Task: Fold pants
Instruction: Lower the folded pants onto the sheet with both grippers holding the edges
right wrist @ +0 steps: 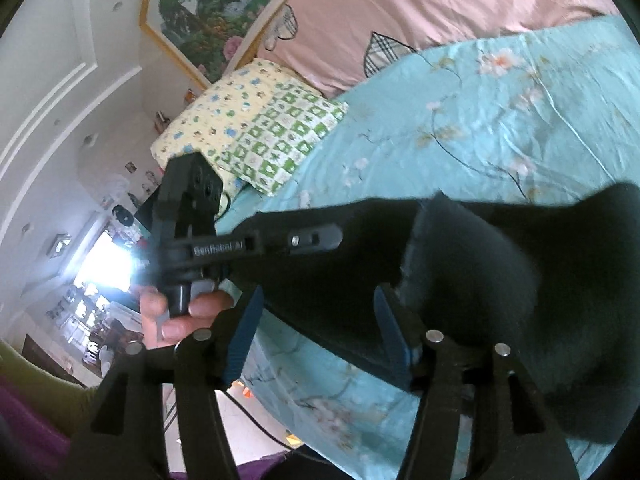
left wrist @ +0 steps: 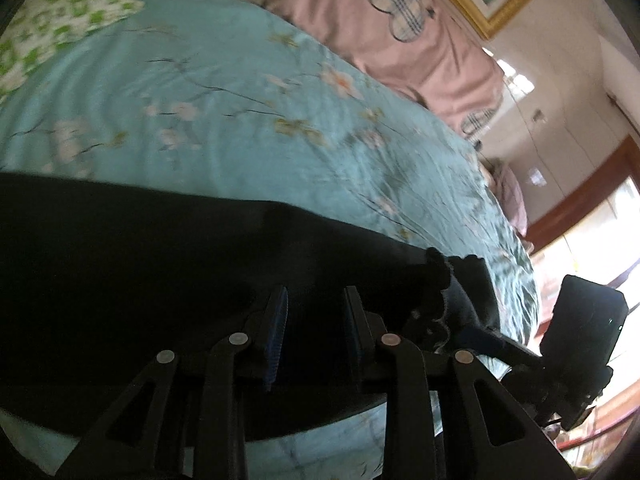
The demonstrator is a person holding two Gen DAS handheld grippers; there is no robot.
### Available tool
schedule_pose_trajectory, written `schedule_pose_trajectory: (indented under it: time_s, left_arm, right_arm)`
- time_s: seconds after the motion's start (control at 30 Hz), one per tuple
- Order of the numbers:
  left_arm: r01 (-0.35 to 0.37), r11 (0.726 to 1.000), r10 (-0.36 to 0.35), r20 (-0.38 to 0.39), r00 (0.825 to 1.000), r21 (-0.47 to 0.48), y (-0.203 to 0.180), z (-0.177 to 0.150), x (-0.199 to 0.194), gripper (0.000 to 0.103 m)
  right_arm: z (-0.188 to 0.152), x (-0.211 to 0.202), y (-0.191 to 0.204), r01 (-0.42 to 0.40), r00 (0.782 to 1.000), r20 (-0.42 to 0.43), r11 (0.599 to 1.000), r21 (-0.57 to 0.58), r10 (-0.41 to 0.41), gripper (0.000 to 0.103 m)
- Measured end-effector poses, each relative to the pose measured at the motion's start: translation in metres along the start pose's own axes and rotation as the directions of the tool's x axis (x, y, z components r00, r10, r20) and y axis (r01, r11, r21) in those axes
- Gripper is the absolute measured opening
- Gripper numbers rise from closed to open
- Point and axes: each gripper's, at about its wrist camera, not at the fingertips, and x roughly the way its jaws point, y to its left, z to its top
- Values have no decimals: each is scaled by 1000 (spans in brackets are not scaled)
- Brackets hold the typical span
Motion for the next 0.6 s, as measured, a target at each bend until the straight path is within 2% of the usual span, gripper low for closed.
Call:
schedule_pose_trajectory:
  time_s: [0.2,0.3,0.43,0.6]
  left_arm:
    - [-49,998,50,48,998,-28,16,-9,-29,33]
    - [-65,996,68,73,995,-53,21,-13,-42,39]
    - [-80,992,89,93,992,-94,30,-18,-57,40]
    - [-111,984,127,119,985,-138,41,-25,-74,42]
  right_arm:
    - [17,11,8,-18,1000,0,1000,-22,18,60]
    - [27,19,15,-18,1000,-6,999,-50,18,64]
    - [38,32,25,-35,999,-19,996,-80,33,68]
    - [48,53,32,-59,997,-53,993,-102,54,69]
